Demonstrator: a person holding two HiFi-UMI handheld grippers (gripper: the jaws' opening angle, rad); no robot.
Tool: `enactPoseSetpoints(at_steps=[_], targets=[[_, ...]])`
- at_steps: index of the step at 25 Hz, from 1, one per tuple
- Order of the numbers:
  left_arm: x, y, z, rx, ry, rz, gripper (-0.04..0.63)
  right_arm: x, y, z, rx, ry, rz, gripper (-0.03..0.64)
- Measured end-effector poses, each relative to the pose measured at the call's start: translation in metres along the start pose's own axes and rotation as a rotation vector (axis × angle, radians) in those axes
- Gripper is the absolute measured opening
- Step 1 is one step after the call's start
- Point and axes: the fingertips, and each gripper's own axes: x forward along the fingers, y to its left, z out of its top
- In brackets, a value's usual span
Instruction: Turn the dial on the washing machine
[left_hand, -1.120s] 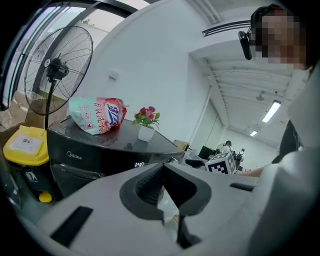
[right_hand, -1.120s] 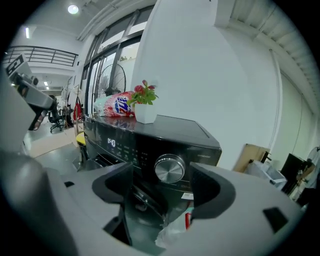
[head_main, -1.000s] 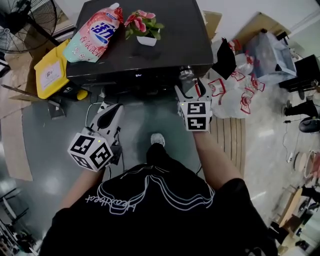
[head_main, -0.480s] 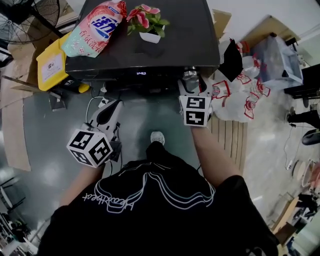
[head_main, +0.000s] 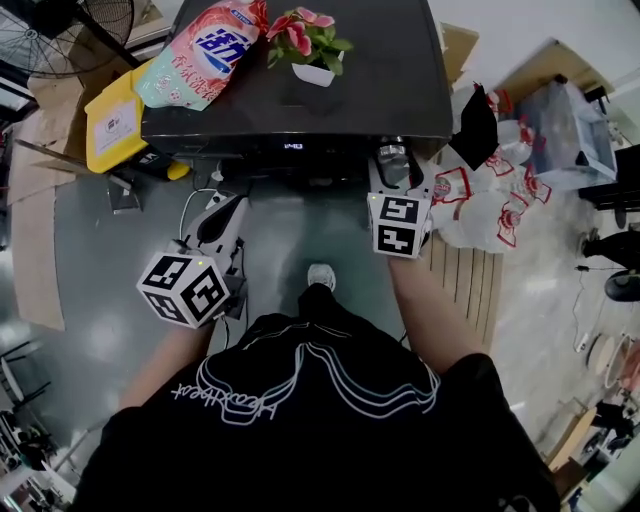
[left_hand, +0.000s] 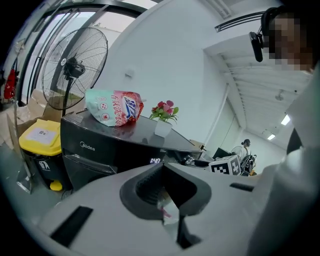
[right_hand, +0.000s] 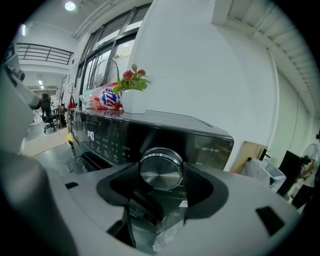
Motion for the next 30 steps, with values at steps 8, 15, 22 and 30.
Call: enactPoseSetpoints(at_steps=[8,15,22,30], targets=[[0.009,0.003,-0.001,-0.041,-0.038,-0.009,0.005,0.001,-0.004,-0.002,0.099,0.005,0.022,0.278],[0.012,0.004,-0.007,-0.062,-0.053,-0.019,0.005,0.000,-0.006,-0.004,0.216,-0.001,0.065,0.281],[0.017,0.003,-0.017,-0.078,-0.050,-0.029,0.005,0.000,-0.007,-0.005,0.351,-0.011,0.111,0.279],[0.017,0.001,-0.019,-0.078,-0.052,-0.029,0.005,0.000,-0.010,-0.006,0.507,-0.028,0.174,0.279]])
